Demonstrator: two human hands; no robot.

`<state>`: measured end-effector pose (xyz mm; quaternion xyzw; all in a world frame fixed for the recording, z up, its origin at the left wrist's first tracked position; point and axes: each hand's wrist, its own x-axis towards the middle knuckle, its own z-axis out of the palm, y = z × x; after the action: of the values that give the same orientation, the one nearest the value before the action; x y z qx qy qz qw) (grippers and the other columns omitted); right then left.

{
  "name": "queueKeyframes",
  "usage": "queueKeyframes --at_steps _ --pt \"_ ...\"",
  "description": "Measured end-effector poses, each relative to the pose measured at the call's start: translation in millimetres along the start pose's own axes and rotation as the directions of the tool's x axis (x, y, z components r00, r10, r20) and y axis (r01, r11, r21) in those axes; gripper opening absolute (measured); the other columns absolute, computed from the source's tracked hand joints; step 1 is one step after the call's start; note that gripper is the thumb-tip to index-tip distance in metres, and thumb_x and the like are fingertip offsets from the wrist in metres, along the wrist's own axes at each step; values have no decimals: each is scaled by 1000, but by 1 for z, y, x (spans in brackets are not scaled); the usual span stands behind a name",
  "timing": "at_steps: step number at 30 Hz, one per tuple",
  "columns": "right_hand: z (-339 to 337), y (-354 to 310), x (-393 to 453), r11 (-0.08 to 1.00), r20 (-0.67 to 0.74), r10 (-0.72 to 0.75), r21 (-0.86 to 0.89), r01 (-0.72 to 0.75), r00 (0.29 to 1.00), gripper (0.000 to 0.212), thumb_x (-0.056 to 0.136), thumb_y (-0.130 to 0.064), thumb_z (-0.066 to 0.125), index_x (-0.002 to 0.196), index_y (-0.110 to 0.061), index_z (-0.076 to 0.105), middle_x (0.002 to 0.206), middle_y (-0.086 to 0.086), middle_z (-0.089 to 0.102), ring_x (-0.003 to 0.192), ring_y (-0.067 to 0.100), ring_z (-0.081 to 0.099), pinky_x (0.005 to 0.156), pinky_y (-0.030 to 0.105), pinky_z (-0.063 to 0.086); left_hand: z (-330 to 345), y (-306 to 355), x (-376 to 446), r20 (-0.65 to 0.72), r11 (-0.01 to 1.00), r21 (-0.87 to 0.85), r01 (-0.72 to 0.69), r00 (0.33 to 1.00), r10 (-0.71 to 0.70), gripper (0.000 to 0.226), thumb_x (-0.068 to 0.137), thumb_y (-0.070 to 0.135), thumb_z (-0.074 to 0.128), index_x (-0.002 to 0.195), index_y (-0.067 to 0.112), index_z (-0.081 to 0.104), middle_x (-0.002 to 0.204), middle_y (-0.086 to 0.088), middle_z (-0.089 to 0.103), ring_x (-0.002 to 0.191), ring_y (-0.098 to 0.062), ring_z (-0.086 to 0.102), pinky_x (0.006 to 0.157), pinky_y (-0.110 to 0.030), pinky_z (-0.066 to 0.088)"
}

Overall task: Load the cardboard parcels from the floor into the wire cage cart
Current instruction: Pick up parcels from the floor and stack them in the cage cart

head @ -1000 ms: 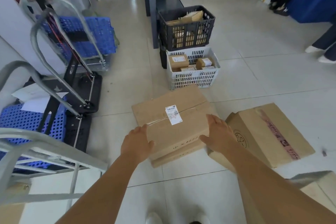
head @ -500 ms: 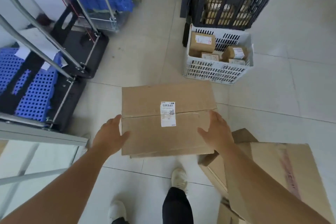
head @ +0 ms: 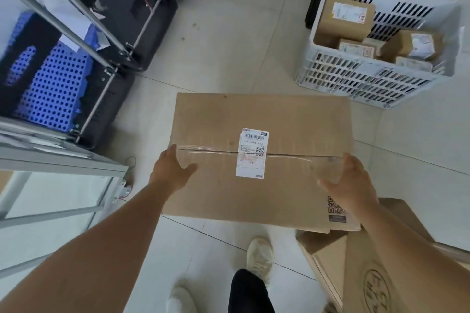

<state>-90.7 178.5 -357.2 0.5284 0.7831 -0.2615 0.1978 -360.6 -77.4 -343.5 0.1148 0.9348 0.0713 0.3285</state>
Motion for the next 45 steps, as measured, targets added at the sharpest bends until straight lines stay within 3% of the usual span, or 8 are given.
queueKeyframes --at_steps 4,9,13,25,30,34,40,45 --pt "15 12 33 998 -12 64 23 -63 998 104 79 -49 73 152 -9 10 158 9 14 137 39 32 108 50 37 25 -13 33 -20 999 -12 42 999 -42 96 81 48 70 154 16 16 157 -7 24 139 -31 34 110 -47 35" --pt "32 24 61 980 -19 129 153 -124 992 114 73 -45 78 153 -21 1 156 7 14 138 38 31 108 57 35 46 -27 61 -102 993 -95 66 992 -76 92 71 42 81 143 15 31 143 -11 38 125 -37 45 102 -52 41" --pt "39 31 68 944 -13 140 304 -130 990 113 70 -35 84 151 -26 5 150 10 24 129 38 42 101 57 40 55 -32 71 -100 985 -151 85 990 -101 95 65 42 84 138 12 32 134 -13 45 116 -37 50 94 -52 48" --pt "31 27 54 910 -54 121 404 -89 991 105 67 -31 87 146 -25 18 143 8 36 126 34 46 99 56 44 50 -39 64 -126 967 -250 56 988 -90 97 60 43 86 138 18 35 124 -6 51 107 -30 53 94 -50 51" --pt "10 17 27 907 -71 111 416 -71 991 111 68 -29 87 150 -23 13 146 9 33 130 35 42 102 55 40 24 -46 36 -149 952 -303 45 984 -94 92 59 41 86 135 20 38 118 -2 52 99 -25 53 88 -44 53" --pt "-14 0 -9 896 -99 76 444 -24 992 113 68 -27 87 152 -23 11 147 9 33 132 34 40 104 54 38 -11 -57 9 -177 933 -360 24 980 -94 91 53 43 86 131 22 43 118 -2 55 102 -27 56 89 -49 52" --pt "-55 -31 -72 883 -173 38 466 48 984 105 66 -26 88 146 -22 21 142 12 38 129 34 42 102 52 39 -80 -71 -39 -244 906 -418 -59 969 -49 89 61 30 88 136 20 40 126 -6 51 108 -30 55 93 -49 50" --pt "-93 -56 -137 852 -260 4 506 133 965 111 58 -29 92 146 -21 25 141 11 43 130 32 44 104 56 41 -147 -84 -86 -325 893 -423 -154 946 9 95 61 32 88 140 17 37 131 -9 50 111 -32 55 91 -48 51"
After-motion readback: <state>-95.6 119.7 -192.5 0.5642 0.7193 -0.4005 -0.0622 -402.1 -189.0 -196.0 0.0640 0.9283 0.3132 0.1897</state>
